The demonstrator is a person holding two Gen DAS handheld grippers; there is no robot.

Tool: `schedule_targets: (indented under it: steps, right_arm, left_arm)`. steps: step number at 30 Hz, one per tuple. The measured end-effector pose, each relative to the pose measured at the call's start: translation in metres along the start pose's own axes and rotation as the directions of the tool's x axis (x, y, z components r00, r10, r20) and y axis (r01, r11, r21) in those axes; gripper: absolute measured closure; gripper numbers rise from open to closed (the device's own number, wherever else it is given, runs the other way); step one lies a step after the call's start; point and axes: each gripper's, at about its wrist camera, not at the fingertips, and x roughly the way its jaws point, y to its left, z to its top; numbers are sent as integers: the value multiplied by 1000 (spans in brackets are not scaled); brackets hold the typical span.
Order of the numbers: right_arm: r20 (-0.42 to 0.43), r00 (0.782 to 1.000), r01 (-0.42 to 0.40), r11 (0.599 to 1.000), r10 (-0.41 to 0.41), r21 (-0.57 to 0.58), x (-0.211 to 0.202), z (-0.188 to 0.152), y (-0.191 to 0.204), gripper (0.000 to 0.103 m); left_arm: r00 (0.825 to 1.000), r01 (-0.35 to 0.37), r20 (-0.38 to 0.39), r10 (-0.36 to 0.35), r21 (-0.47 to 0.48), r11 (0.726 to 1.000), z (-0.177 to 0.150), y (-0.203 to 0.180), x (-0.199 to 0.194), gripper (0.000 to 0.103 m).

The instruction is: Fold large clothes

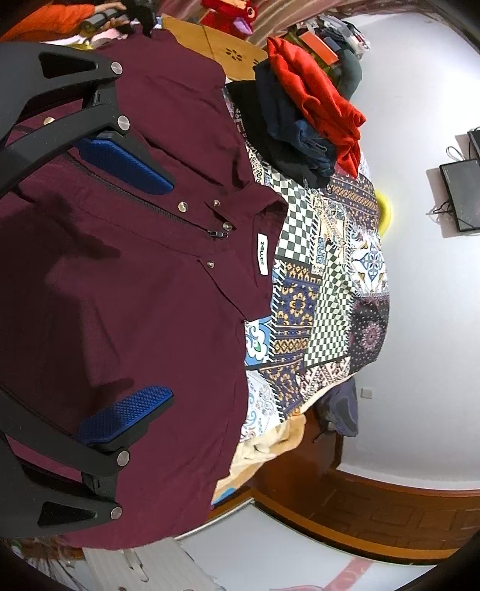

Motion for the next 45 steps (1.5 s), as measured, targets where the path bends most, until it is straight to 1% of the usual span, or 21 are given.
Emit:
schedule_targets:
  steps: [3, 7, 10, 12, 15, 17, 18, 22, 25, 28, 29, 31, 32, 33, 35, 37, 40, 41, 42, 44, 45]
  right_arm:
    - [23, 1000, 8, 1000, -8, -16, -8, -1, 0, 0]
    - [44, 999, -2, 1000, 3, -22, -17, -3, -3, 0]
    - [57, 998, -14, 1000, 16, -25, -22, -6, -3, 0]
    - [68, 997, -20, 999, 23, -32, -27, -9, -5, 0]
    - [91, 996, -16, 999, 20, -45, -35, -13, -8, 0]
    - [100, 995, -11, 999, 16, -54, -38, -16, -10, 0]
    - [105, 994, -8, 998, 15, -60, -39, -17, -12, 0]
    - [119, 993, -2, 997, 11, -76, -43, -23, -18, 0]
    - [130, 991, 0, 997, 10, -75, -46, -26, -25, 0]
    - [136, 991, 2, 998, 8, -69, -49, -29, -32, 0]
    - [138, 990, 3, 998, 6, -67, -50, -31, -34, 0]
    - [139, 990, 9, 998, 0, -64, -51, -33, -39, 0]
    - [139, 990, 12, 998, -3, -64, -51, -34, -40, 0]
    - [139, 990, 20, 998, -11, -65, -51, -35, -42, 0]
    - [138, 990, 33, 997, -23, -69, -51, -37, -45, 0]
    - [135, 990, 49, 996, -38, -77, -51, -40, -47, 0]
    - [130, 990, 64, 994, -52, -91, -50, -43, -48, 0]
    - [127, 991, 65, 993, -53, -95, -49, -43, -48, 0]
    - [123, 991, 64, 993, -51, -100, -48, -43, -47, 0]
    - [120, 992, 61, 992, -47, -111, -48, -43, -44, 0]
    - [118, 992, 58, 991, -44, -123, -47, -42, -41, 0]
  left_arm:
    - [996, -37, 89, 28, 99, 994, -4, -28, -28, 96]
    - [984, -37, 178, -3, 221, 975, -13, -71, -74, 97]
    - [970, 0, 231, -76, 311, 950, -25, -109, -112, 97]
    - [956, 38, 256, -144, 379, 925, -38, -137, -136, 97]
    - [932, 84, 271, -242, 488, 869, -67, -182, -169, 97]
    - [922, 98, 264, -283, 547, 831, -89, -208, -180, 97]
    - [917, 107, 255, -307, 584, 805, -104, -223, -184, 97]
    - [909, 134, 201, -365, 687, 714, -155, -269, -189, 97]
    - [910, 155, 142, -389, 753, 640, -197, -299, -184, 97]
    - [931, 160, 71, -357, 801, 576, -239, -325, -161, 97]
    - [945, 154, 41, -326, 822, 549, -258, -332, -147, 97]
    - [958, 163, -11, -286, 841, 516, -280, -336, -129, 97]
    - [967, 179, -58, -249, 849, 497, -297, -336, -111, 97]
    - [970, 188, -84, -228, 853, 487, -310, -336, -102, 97]
    - [977, 205, -151, -150, 860, 467, -333, -330, -74, 97]
    - [976, 220, -201, -90, 862, 458, -356, -322, -55, 97]
    - [963, 241, -271, 9, 870, 430, -386, -310, -31, 94]
    - [959, 232, -278, 54, 883, 408, -393, -305, -24, 88]
    - [957, 231, -281, 72, 888, 397, -401, -301, -23, 85]
    - [949, 243, -300, 102, 896, 371, -415, -288, -26, 72]
    - [948, 247, -302, 103, 898, 364, -421, -286, -30, 69]
